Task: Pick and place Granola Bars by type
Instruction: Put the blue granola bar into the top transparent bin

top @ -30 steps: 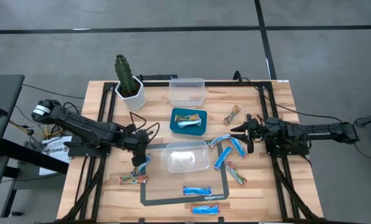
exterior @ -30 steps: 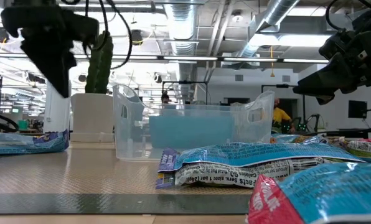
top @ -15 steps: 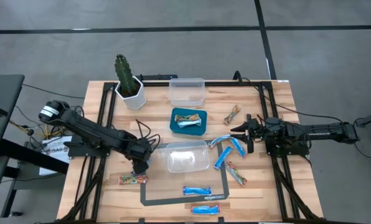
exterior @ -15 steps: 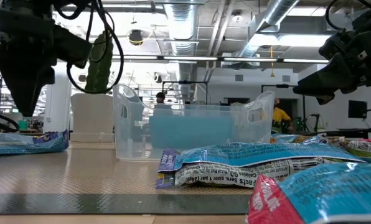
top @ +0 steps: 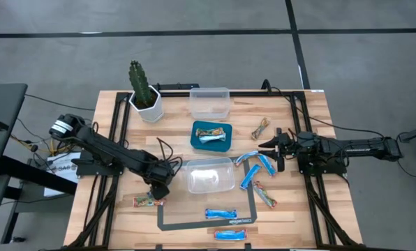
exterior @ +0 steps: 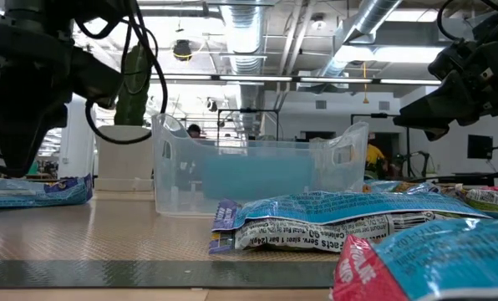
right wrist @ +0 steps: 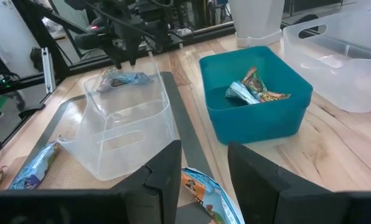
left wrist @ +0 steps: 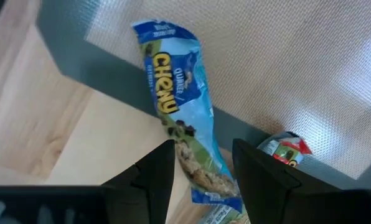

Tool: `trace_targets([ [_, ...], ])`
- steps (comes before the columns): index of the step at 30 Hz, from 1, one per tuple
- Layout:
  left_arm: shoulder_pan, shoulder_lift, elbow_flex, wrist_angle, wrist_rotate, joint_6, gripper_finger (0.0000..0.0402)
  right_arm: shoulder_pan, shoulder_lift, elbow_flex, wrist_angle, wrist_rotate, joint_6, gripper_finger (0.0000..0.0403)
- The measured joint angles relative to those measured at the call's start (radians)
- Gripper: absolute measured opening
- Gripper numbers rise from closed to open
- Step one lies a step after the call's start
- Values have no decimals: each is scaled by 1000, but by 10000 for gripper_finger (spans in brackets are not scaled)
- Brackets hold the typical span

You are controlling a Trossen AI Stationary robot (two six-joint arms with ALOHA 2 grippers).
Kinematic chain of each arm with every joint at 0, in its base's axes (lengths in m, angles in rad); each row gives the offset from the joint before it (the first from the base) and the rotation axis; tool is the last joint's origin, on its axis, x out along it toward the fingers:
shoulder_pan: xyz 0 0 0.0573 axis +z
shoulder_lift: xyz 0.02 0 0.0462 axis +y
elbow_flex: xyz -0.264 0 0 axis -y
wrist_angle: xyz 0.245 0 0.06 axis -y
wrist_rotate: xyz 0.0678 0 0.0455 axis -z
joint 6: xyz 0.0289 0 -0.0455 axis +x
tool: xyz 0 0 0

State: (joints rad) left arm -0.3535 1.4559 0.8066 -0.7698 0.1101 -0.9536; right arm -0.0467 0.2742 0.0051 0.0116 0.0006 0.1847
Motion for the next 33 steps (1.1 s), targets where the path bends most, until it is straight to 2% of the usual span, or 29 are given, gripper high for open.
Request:
trace_targets([
  [14, -20, 98, 0, 35, -26, 0, 153, 0, 1, 0, 0, 0, 0, 124],
  [23, -20, 103, 0, 62, -28, 27, 152, 0, 0, 0, 0, 0, 0, 124],
  [27, -20, 103, 0, 61, -28, 26, 127, 0, 0, 0, 0, 0, 0, 124],
  [33, -19, 103, 0, 62, -27, 26, 57, 0, 0, 0, -1, 0, 0, 124],
])
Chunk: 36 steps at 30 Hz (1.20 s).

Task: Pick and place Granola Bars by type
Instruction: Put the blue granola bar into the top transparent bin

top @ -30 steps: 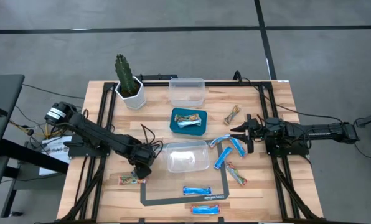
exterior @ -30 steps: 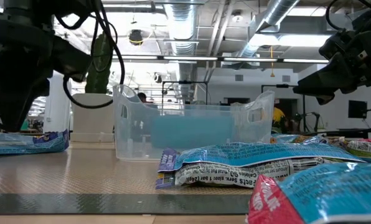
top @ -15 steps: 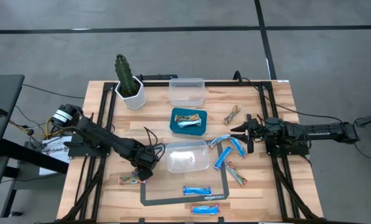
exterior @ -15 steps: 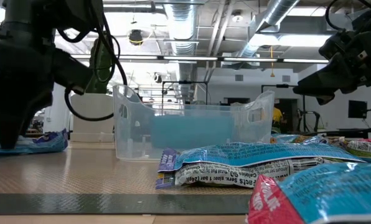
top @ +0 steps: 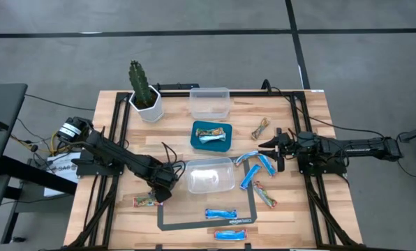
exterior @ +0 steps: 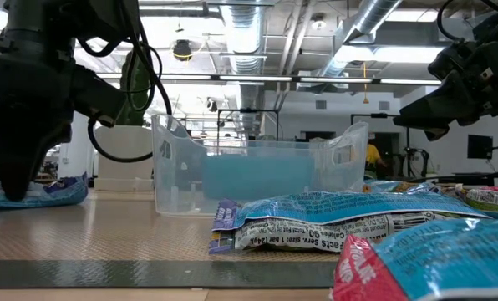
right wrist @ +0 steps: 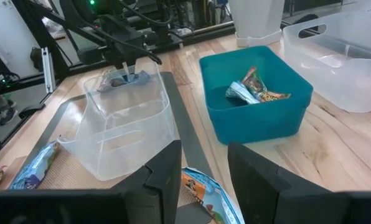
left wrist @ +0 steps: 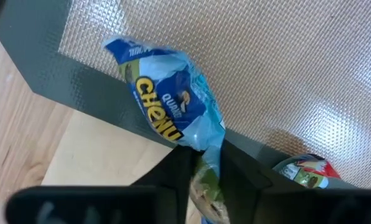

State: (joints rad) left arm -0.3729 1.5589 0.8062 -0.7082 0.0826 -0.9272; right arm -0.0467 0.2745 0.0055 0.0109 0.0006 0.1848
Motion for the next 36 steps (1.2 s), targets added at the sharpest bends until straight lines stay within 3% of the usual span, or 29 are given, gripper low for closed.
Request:
trace_targets([
  [5, 0, 0, 0, 2, 0, 4, 27, 0, 0, 0, -1, 0, 0, 124],
  [12, 1, -42, 0, 58, -35, 10, 37, 0, 0, 0, -2, 0, 0, 124],
  [26, 77, -245, 0, 240, -329, 139, 36, 0, 0, 0, -2, 0, 0, 124],
  [32, 78, -285, 0, 284, -458, 188, 36, 0, 0, 0, -2, 0, 0, 124],
  [36, 77, -286, 1, 283, -490, 192, 36, 0, 0, 0, -2, 0, 0, 124],
])
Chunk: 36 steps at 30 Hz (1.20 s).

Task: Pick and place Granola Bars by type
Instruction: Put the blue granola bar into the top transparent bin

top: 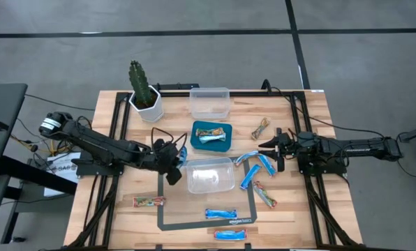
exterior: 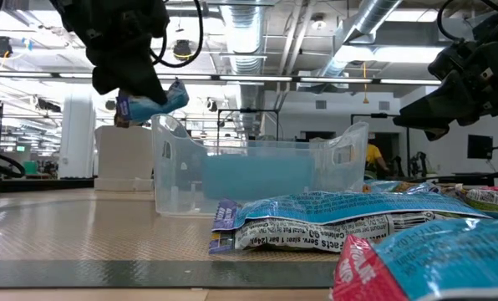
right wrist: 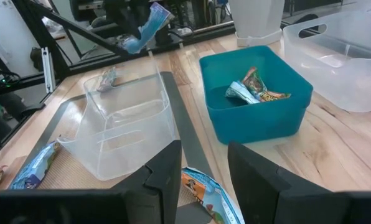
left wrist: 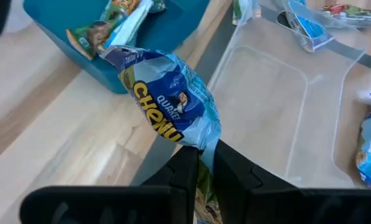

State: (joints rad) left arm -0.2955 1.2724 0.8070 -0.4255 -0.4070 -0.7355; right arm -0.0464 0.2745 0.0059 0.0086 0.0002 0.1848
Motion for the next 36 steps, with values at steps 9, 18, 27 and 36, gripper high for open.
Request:
trace_targets([
  [9, 51, 0, 0, 133, 1, 115, 35, 0, 0, 0, 0, 0, 0, 124],
  [18, 273, 1, 105, 210, -1, 366, 36, 0, 0, 0, 0, 0, 0, 124],
  [27, 480, 34, 242, 187, -1, 587, 36, 0, 0, 0, 0, 0, 0, 124],
  [36, 564, 92, 310, 180, 36, 650, 36, 0, 0, 0, 2, 0, 0, 124],
])
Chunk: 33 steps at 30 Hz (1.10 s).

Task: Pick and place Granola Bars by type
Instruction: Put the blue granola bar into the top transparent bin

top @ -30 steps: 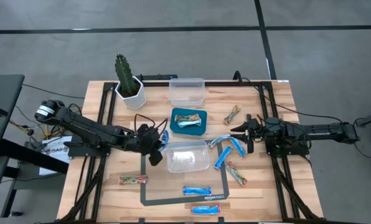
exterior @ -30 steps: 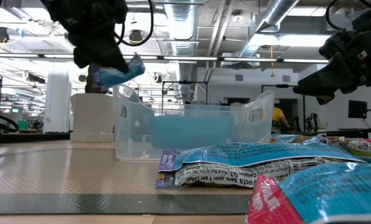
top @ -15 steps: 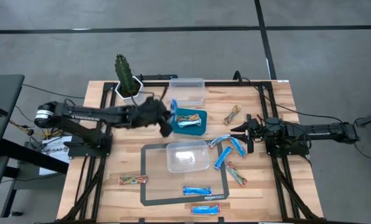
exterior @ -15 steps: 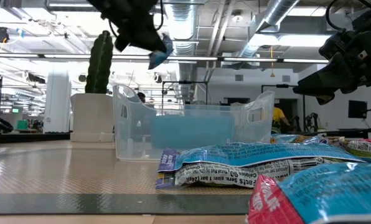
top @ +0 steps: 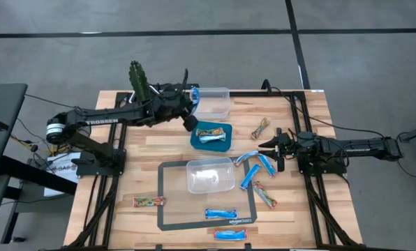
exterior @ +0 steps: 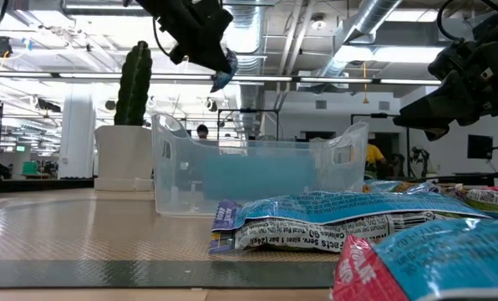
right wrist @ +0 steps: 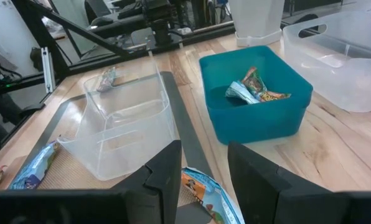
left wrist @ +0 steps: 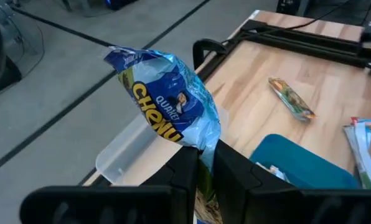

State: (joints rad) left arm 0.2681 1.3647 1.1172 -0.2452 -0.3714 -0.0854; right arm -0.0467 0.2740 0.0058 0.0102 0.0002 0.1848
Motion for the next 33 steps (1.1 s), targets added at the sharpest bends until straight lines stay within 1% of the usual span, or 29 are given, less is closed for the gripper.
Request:
trace_targets([
  [4, 29, 12, 2, 31, 3, 23, 36, 0, 0, 0, 1, 0, 0, 124],
  [7, 65, 30, 5, 72, 29, 43, 36, 0, 0, 0, 1, 0, 0, 124],
  [9, 99, 53, 23, 41, 50, 55, 36, 0, 0, 0, 1, 0, 0, 124],
  [11, 128, 95, 77, 22, 69, 76, 36, 0, 0, 0, 1, 0, 0, 124],
  [14, 165, 173, 189, -61, 93, 121, 36, 0, 0, 0, 1, 0, 0, 124],
  [21, 227, 397, 493, -339, 160, 236, 36, 0, 0, 0, 1, 0, 0, 124],
  [25, 250, 523, 633, -457, 180, 290, 36, 0, 0, 0, 1, 0, 0, 124],
  [29, 266, 623, 727, -519, 184, 351, 36, 0, 0, 0, 1, 0, 0, 124],
  [33, 282, 701, 765, -554, 188, 356, 36, 0, 0, 0, 1, 0, 0, 124],
])
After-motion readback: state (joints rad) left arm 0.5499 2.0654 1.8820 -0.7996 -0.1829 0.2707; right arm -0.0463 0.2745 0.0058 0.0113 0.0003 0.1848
